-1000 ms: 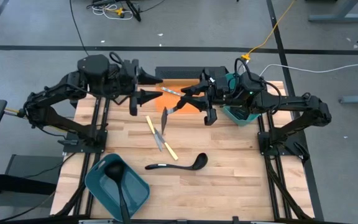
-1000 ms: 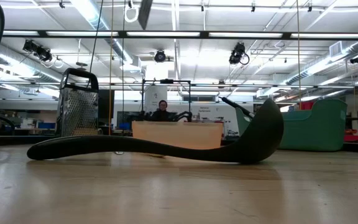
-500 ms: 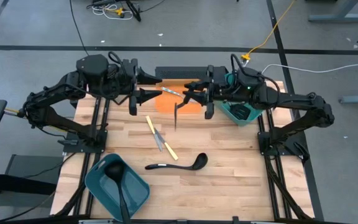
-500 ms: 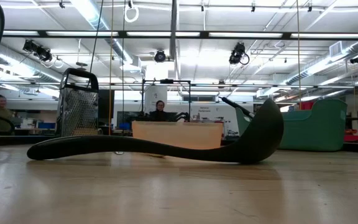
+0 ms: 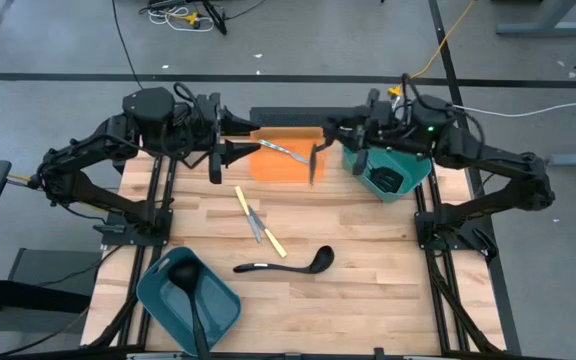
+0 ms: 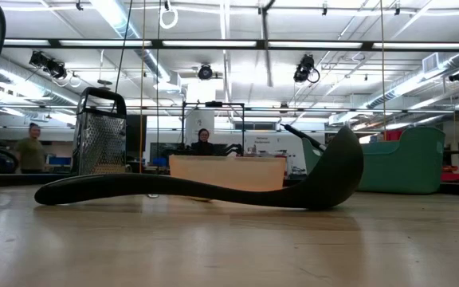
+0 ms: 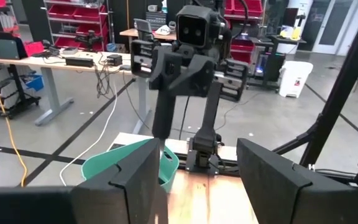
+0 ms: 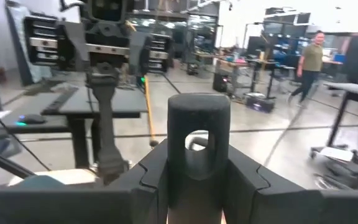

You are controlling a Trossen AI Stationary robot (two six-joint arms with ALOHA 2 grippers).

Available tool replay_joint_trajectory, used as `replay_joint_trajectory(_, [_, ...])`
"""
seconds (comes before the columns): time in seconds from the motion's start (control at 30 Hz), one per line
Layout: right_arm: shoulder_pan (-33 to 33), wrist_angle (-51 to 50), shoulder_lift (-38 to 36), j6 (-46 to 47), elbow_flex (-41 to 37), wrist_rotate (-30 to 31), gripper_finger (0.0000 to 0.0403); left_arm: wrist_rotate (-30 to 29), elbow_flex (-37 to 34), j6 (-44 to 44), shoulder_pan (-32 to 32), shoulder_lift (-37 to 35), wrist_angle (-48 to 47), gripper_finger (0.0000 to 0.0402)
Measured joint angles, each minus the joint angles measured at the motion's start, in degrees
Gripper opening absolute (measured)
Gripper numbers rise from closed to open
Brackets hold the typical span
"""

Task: Pick & Place Kitchen Items
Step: Put the black spatula into the green bin

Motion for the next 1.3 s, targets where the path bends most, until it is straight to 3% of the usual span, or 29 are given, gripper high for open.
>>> replay_joint_trajectory(0.2, [-0.81, -5.85, -4.4, -0.12, 0.0, 1.65, 0.0104, -0.2, 0.0, 0.52, 0.0, 0.0, 0.06, 0.0218])
replay_joint_trajectory(0.67, [-0.79, -18.43, -13.1, -2.06, 0.0, 12.54, 0.0104, -1.7, -0.02, 0.65, 0.0, 0.04, 0.46, 0.0217])
replay_joint_trajectory(1.3, [-1.82, -29.1, -14.77, -1.12, 0.0, 21.18, 0.0104, -1.73, -0.02, 0.43, 0.0, 0.04, 2.42, 0.0215])
